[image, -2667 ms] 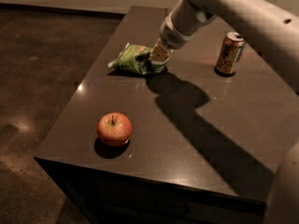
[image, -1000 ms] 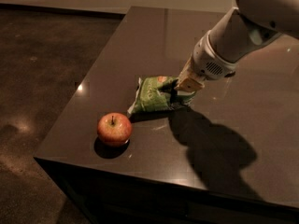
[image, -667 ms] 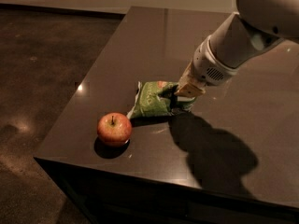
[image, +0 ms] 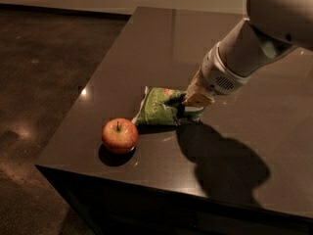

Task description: Move green jalapeno chip bag near apple

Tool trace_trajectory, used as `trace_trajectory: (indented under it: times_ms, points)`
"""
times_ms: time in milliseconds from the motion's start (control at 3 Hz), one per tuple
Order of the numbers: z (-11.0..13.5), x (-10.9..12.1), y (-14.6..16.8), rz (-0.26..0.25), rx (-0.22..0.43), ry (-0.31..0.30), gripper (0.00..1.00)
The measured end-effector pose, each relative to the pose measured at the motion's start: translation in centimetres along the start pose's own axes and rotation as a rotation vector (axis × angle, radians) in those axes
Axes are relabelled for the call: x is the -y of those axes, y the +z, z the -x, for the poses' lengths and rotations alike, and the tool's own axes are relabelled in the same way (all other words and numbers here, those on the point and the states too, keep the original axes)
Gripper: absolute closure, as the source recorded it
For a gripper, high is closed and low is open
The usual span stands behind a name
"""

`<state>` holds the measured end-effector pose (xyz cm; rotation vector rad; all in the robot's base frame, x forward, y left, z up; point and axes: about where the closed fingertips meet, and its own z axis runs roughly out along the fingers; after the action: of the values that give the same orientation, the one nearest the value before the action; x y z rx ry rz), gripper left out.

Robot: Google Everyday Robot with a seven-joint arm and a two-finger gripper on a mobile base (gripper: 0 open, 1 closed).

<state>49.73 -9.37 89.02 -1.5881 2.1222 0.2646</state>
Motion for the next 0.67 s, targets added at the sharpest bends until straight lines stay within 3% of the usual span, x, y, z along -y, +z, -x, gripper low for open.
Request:
trace_trajectory:
  times_ms: [667]
  points:
    - [0.18, -0.17, 0.06, 0.002, -0.001, -0.005, 0.16]
